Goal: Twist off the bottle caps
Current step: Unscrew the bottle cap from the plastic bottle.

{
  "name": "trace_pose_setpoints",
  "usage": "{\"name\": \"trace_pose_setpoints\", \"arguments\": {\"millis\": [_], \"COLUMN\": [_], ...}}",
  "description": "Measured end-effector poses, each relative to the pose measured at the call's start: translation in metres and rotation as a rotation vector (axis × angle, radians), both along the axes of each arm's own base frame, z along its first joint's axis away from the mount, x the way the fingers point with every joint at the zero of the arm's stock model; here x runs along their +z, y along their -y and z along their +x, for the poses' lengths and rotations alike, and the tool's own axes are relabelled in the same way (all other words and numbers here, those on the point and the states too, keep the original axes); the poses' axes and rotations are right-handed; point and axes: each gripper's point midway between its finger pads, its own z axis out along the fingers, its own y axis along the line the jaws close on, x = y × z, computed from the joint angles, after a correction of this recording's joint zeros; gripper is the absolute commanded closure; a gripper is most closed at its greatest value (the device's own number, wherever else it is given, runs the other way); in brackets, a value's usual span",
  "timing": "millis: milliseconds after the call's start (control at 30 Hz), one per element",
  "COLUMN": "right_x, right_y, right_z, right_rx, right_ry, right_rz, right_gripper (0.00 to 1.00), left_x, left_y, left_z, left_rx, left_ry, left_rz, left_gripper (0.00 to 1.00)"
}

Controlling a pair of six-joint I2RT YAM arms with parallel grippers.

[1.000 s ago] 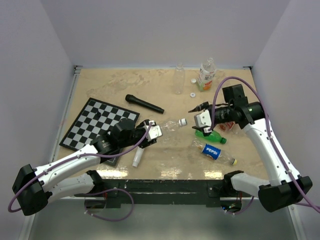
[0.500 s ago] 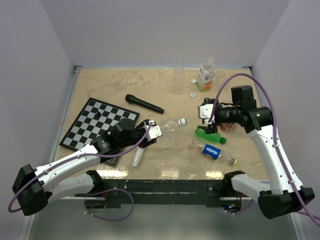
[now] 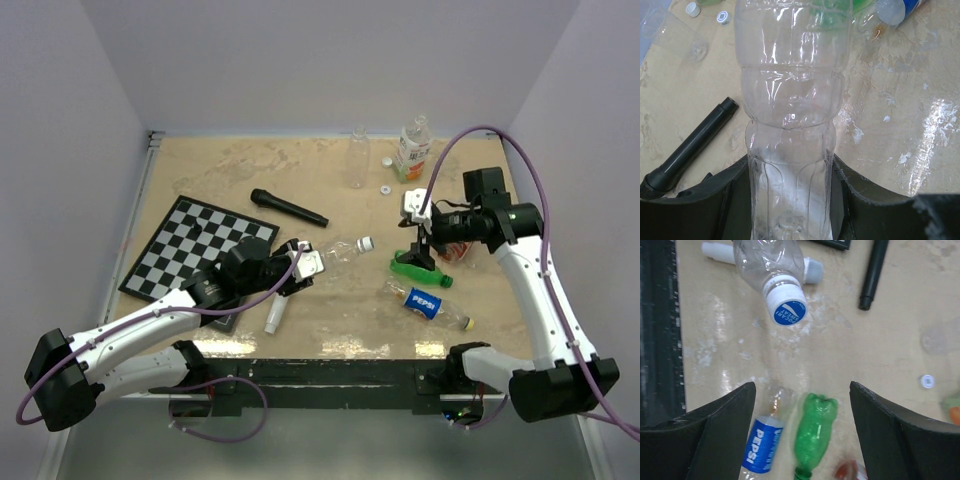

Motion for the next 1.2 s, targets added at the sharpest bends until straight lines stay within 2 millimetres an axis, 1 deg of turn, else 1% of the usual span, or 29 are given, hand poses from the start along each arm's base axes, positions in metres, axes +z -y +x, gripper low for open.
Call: {"name": "trace_pose_setpoints", "arguments": {"millis": [100,300,433,600,733,833,933,1067,1200], "right_x": [-0.006,-0.022,-0.018,-0.015,-0.013,-0.013,-0.01,-0.006,-0.005], "right_y": [-0.007,-0.014,-0.017,-0.023,-0.038,-0.053,-0.061,-0.064,-0.066], "right_z": [-0.002,-0.007,-0.009,-0.007,-0.007,-0.009,-0.008,-0.002,-0.001], "right_rx": [0.009,0.006,-0.025,-0.059,-0.055,-0.034,-0.029,-0.046,-0.059], "right_ry": [-0.129,-0.32,-0.374,-0.423,-0.469,-0.513,-0.536,-0.544,-0.556], "right_rz": [0.032,0.062,0.092,0.118,0.139,0.148,0.154,0.168,0.175], "right_gripper": [0.17,0.16,0.16,0.16,0.17,0.19,0.21,0.24,0.27], "left_x": [0.0,0.0,0.0,0.0,0.0,0.0,0.0,0.0,-0.001], "left_y": [0.0,0.0,0.0,0.0,0.0,0.0,0.0,-0.001,-0.001], "left_z": [0.0,0.0,0.0,0.0,0.001,0.001,0.001,0.001,0.001], "left_rx": [0.001,0.003,0.003,0.003,0.003,0.003,0.003,0.006,0.006], "left_ry": [0.0,0.001,0.001,0.001,0.001,0.001,0.001,0.001,0.0], "left_rz": [0.0,0.001,0.001,0.001,0.001,0.002,0.002,0.003,0.004], "left_gripper": [0.97,0.97,0.97,0.97,0.97,0.97,0.97,0.97,0.97]}}
